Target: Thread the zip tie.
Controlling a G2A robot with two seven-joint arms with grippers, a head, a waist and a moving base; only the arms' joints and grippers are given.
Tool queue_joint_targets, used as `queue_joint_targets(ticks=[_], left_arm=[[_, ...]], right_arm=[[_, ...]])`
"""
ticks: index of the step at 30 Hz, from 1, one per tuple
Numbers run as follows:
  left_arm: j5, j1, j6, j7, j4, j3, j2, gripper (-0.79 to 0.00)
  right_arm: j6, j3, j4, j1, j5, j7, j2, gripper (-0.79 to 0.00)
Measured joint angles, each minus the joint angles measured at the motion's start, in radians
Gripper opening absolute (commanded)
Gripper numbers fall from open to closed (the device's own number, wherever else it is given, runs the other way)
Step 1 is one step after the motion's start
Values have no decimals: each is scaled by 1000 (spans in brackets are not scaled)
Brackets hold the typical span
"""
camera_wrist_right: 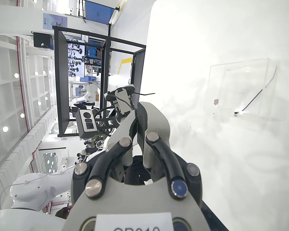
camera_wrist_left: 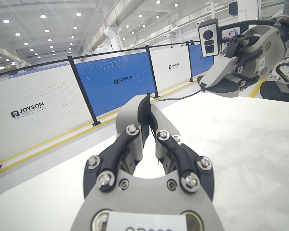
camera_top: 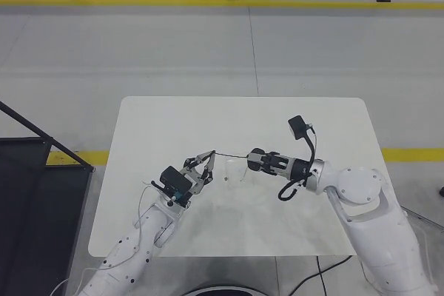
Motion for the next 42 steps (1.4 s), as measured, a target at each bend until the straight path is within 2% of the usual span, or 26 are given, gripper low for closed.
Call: queue_joint_targets(ticks=[42], left_arm=[[0,0,0,0,0,0,0,-785]], right_arm=[[10,-16,20,25,26,-8,1,-785]])
